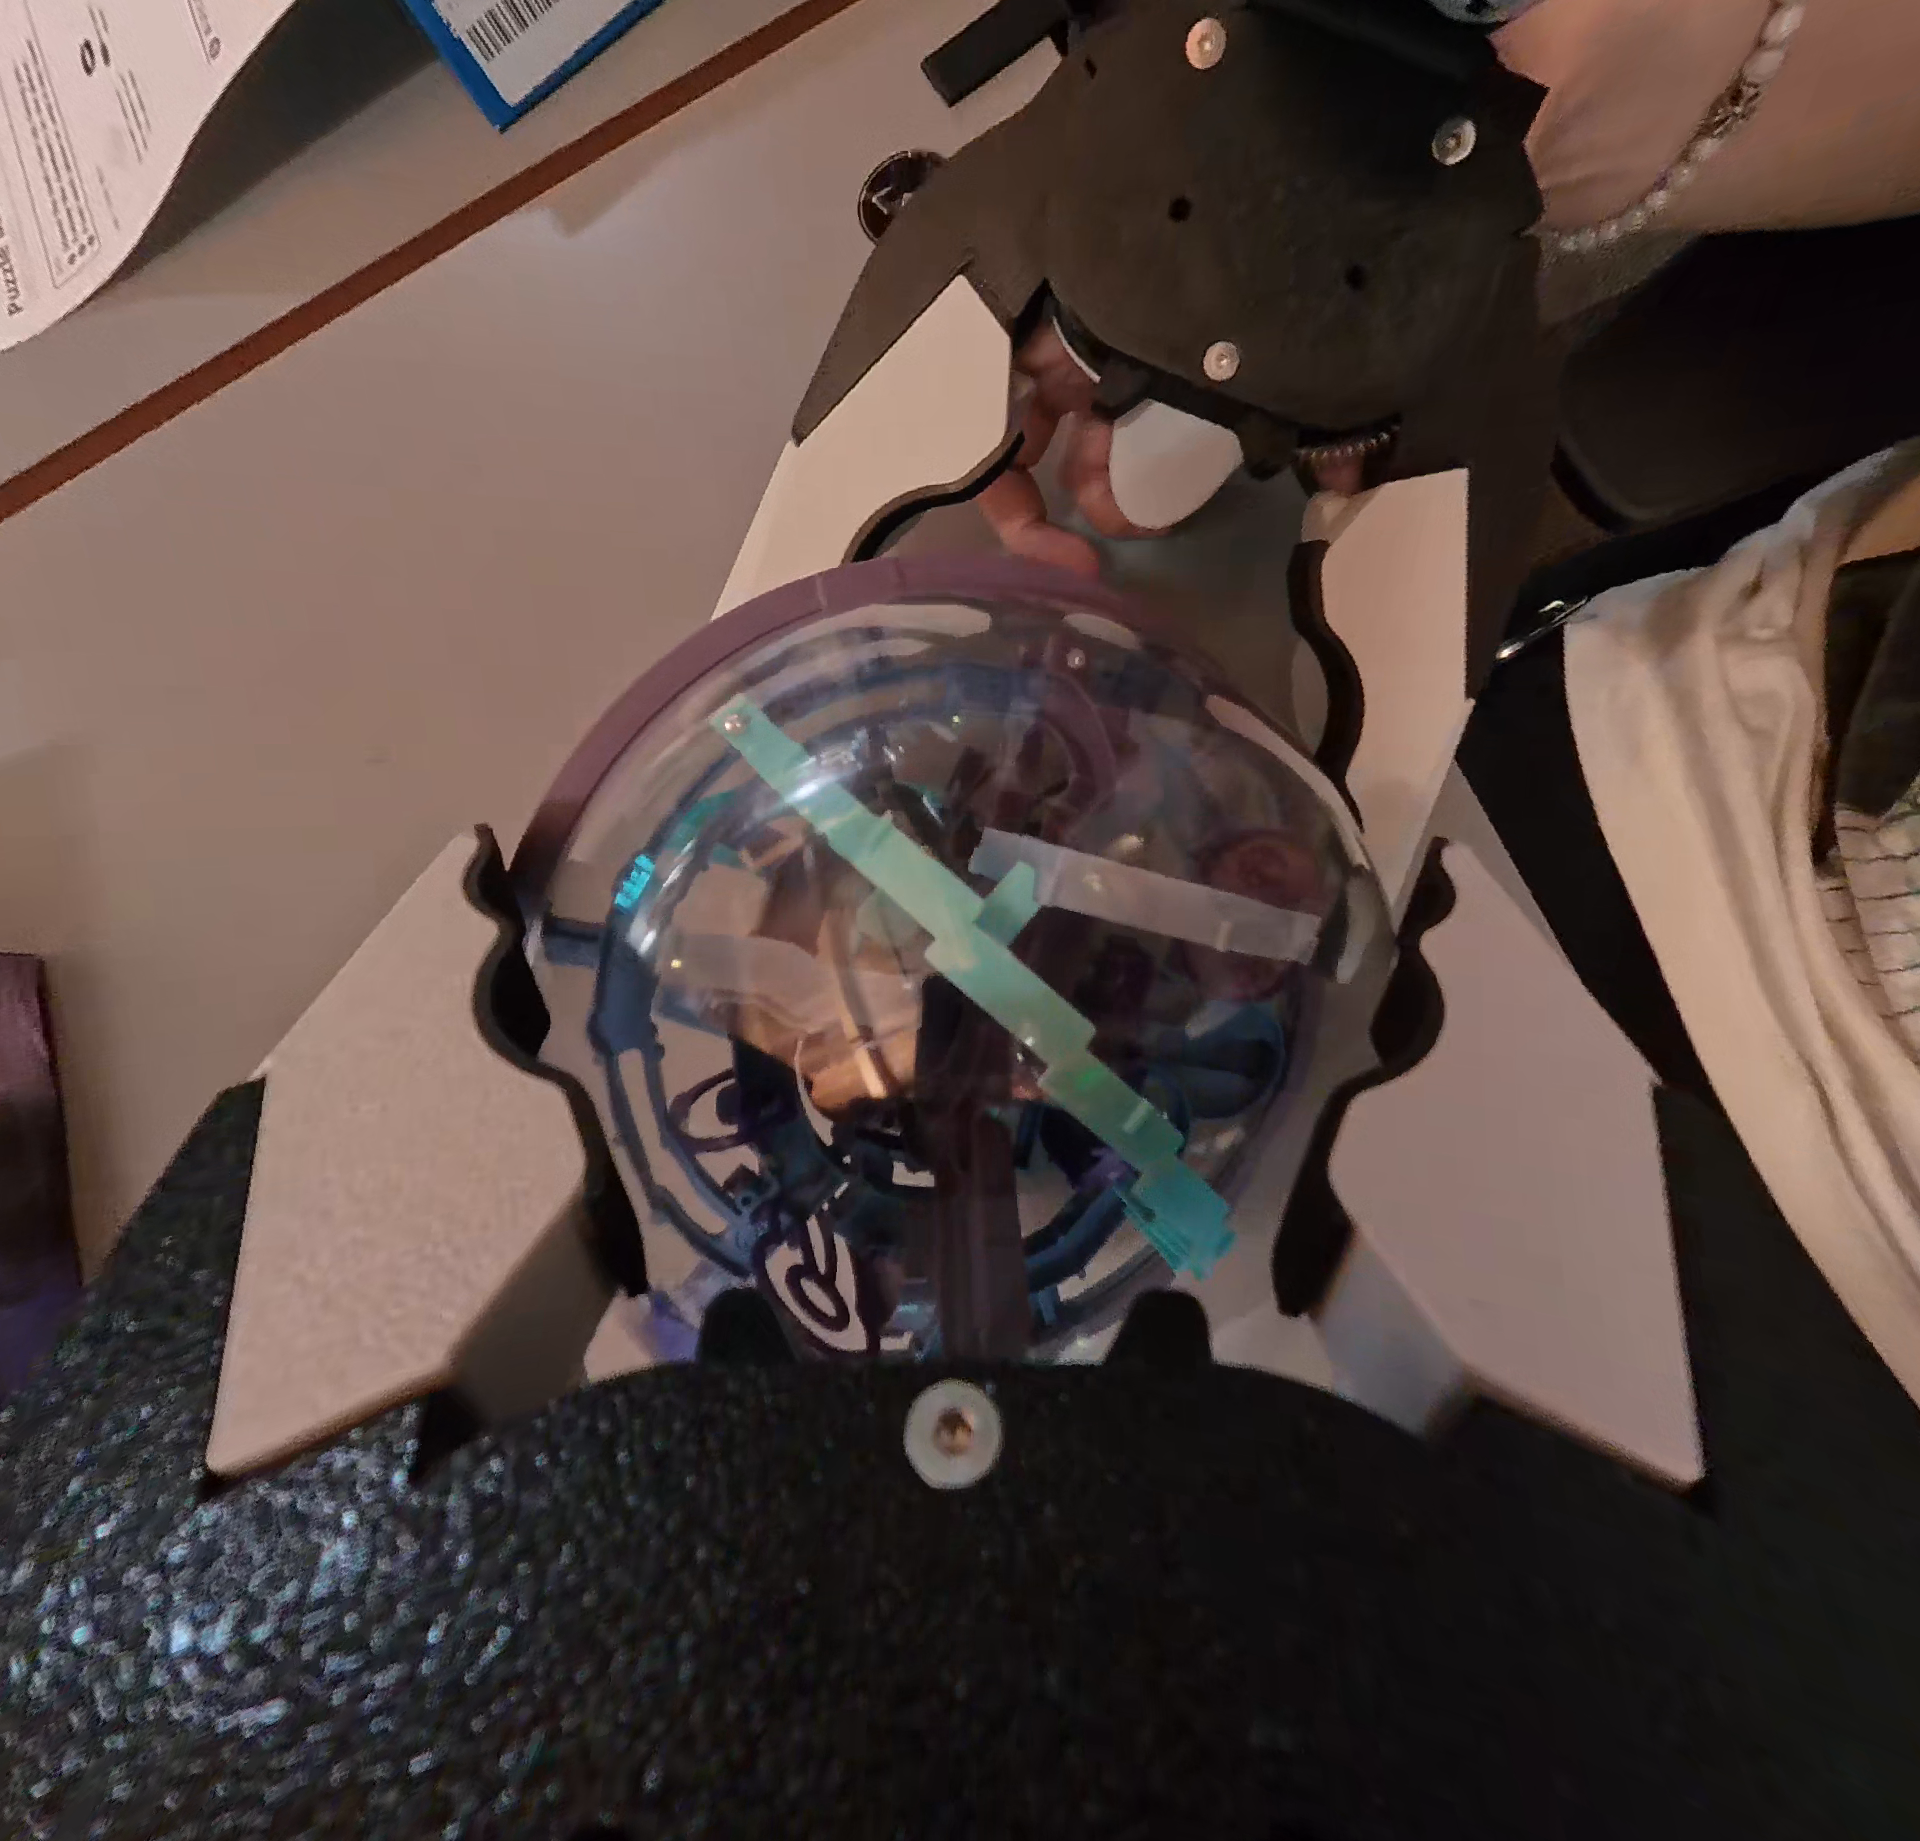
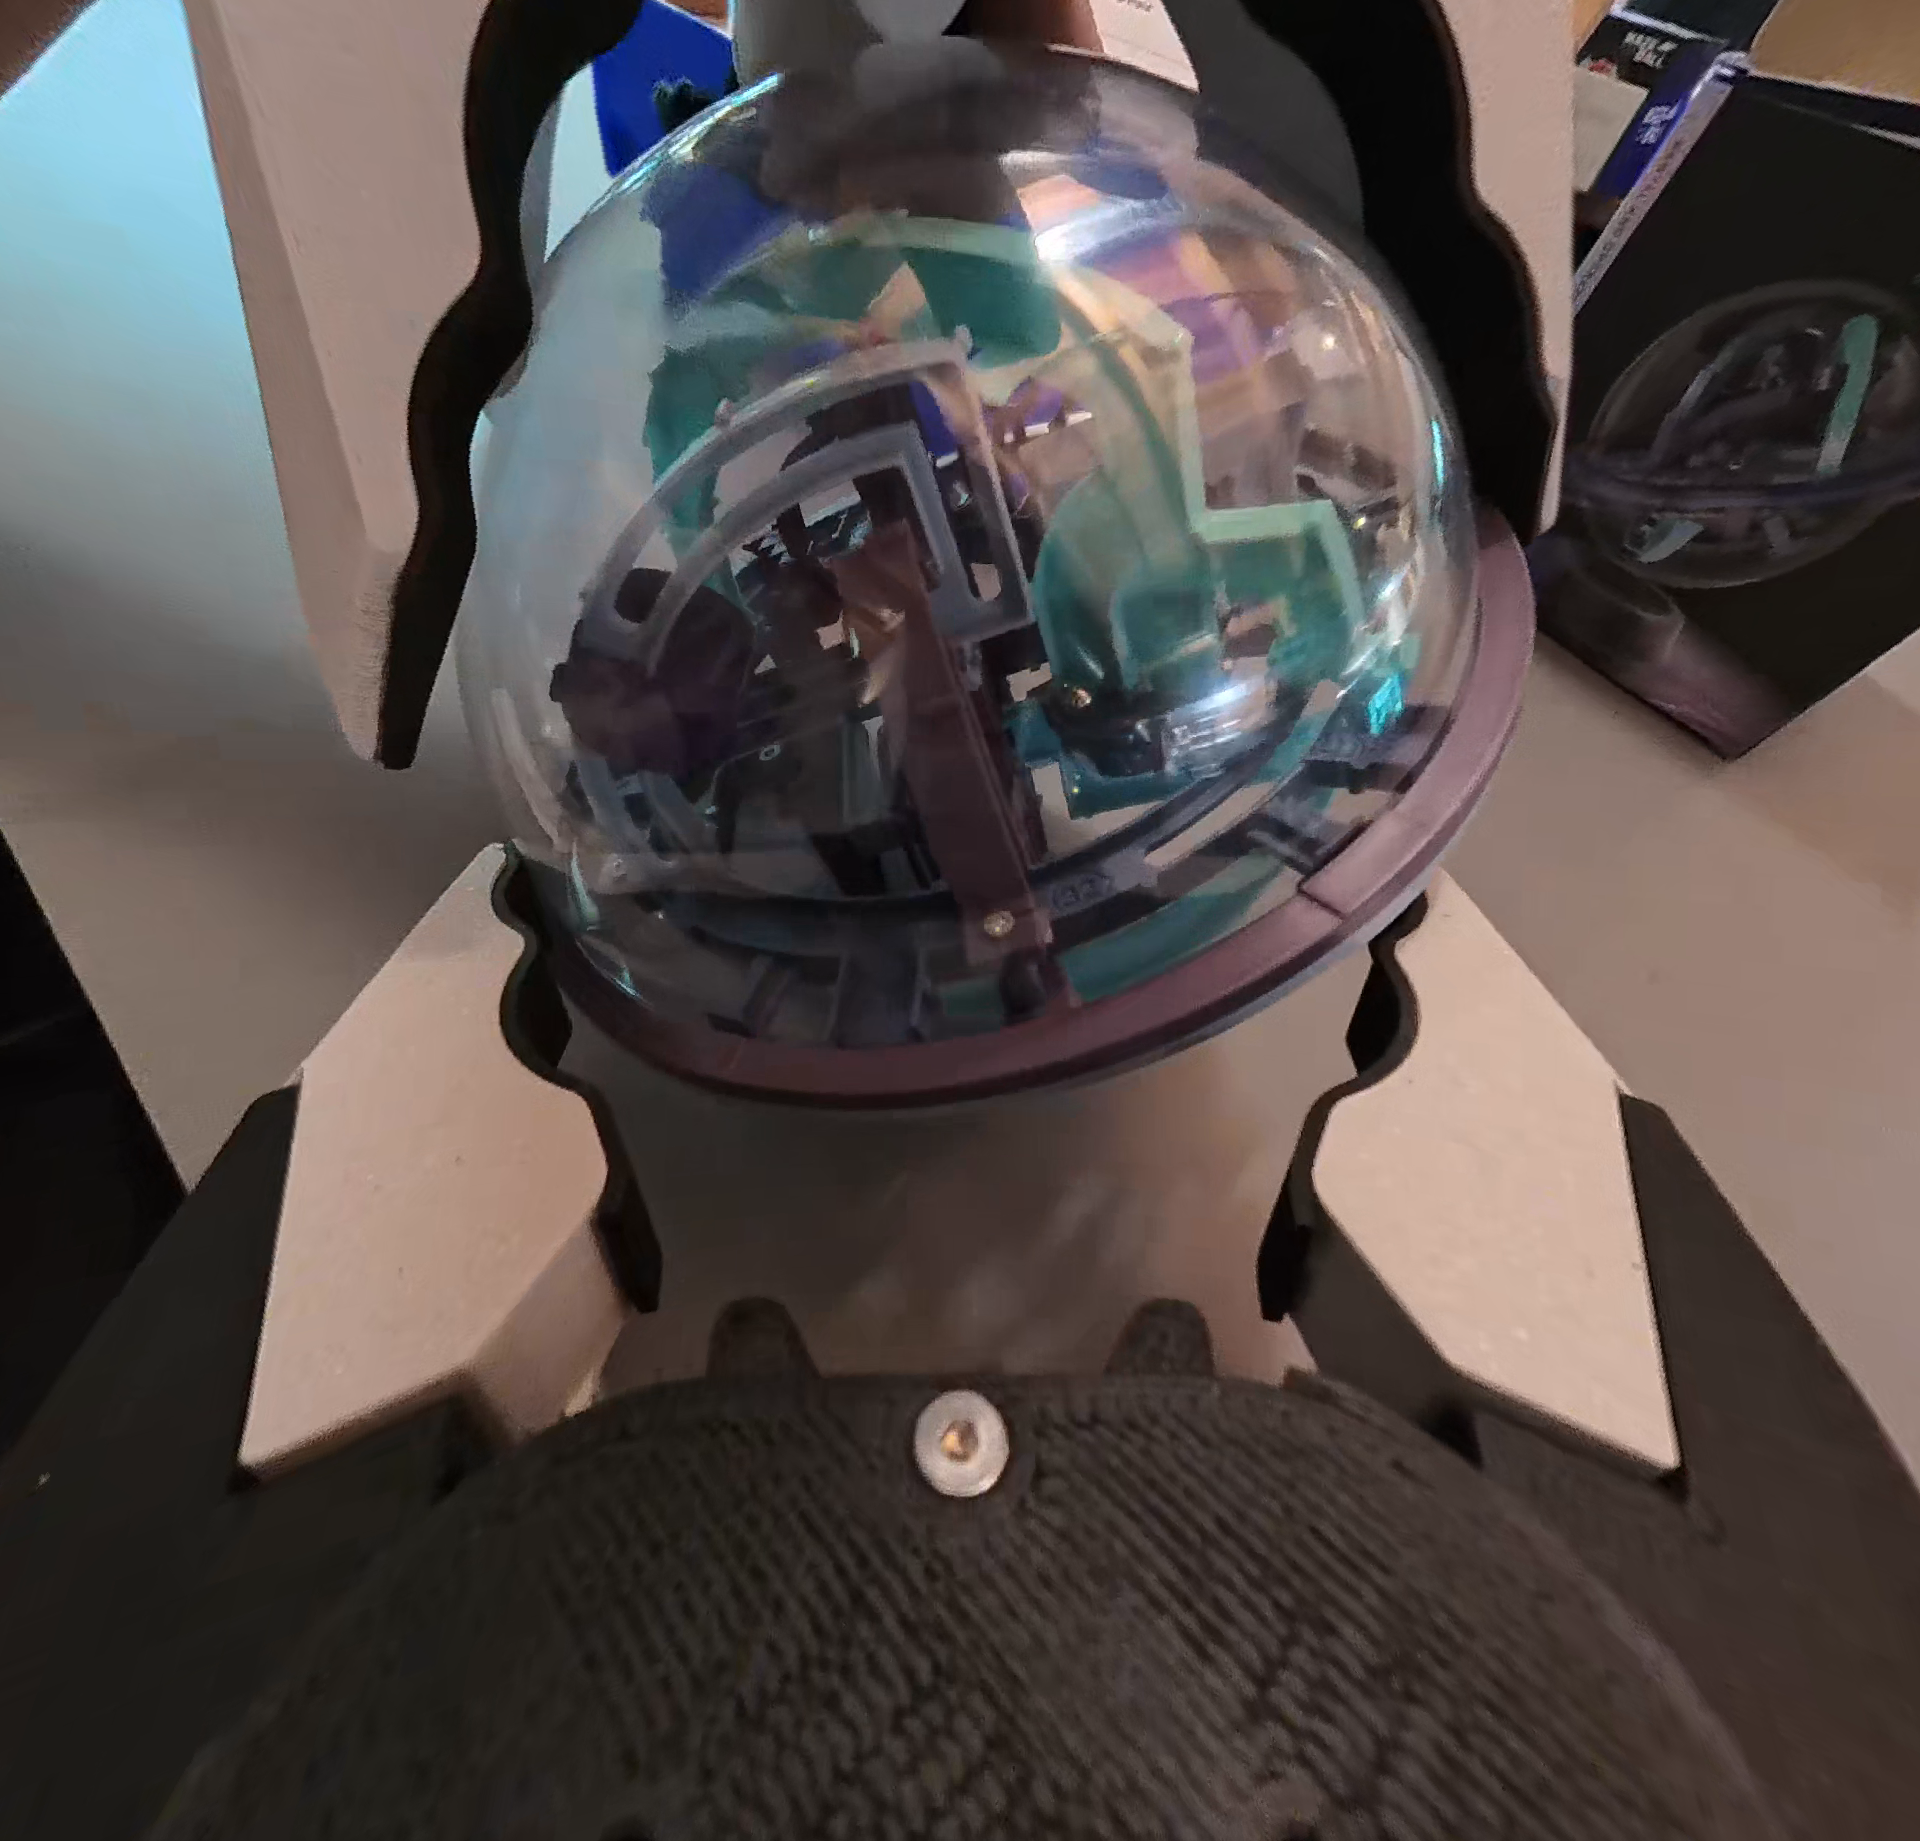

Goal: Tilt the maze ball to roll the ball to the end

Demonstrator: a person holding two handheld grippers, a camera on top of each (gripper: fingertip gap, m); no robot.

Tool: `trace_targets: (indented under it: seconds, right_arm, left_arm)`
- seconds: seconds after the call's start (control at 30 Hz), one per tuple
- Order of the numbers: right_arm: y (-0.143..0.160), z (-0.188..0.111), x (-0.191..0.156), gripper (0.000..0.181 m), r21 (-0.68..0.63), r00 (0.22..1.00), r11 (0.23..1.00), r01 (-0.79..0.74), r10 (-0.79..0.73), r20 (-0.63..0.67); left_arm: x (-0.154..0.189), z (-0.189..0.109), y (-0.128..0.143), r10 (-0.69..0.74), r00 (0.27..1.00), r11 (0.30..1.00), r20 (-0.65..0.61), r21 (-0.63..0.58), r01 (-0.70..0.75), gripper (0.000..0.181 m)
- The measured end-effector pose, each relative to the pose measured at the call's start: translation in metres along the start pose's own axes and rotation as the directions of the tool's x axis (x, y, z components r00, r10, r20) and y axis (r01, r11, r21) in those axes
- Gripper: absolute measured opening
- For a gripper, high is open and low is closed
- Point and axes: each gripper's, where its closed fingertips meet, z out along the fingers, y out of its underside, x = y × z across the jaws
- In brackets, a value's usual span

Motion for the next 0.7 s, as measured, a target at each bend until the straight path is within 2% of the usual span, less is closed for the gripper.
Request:
trace_targets:
  seconds: [0.17, 0.27, 0.47, 0.57, 0.7]
  right_arm:
    - [-0.006, 0.002, -0.005, 0.148, 0.031, 0.998, 0.997, 0.069, -0.069, -0.009]
    - [-0.009, 0.006, -0.009, 0.145, 0.040, 0.997, 0.996, 0.081, -0.081, -0.006]
    - [-0.027, 0.019, -0.019, 0.156, 0.098, 0.991, 0.986, 0.131, -0.127, -0.053]
    - [-0.032, 0.025, -0.026, 0.157, 0.070, 0.977, 0.975, 0.212, -0.209, -0.048]
    - [-0.035, 0.028, -0.030, 0.158, 0.028, 0.964, 0.964, 0.265, -0.264, -0.027]
  left_arm:
    - [0.003, -0.012, 0.003, -0.011, 0.998, 0.989, 0.063, 0.151, 0.001, 0.158]
    - [0.001, -0.023, 0.009, -0.083, 0.990, 0.960, 0.116, 0.276, 0.048, 0.158]
    - [0.002, -0.044, 0.017, -0.276, 0.948, 0.823, 0.159, 0.549, 0.147, 0.157]
    - [0.006, -0.053, 0.024, -0.301, 0.933, 0.788, 0.194, 0.603, 0.129, 0.157]
    - [0.008, -0.057, 0.031, -0.316, 0.924, 0.793, 0.215, 0.595, 0.132, 0.157]
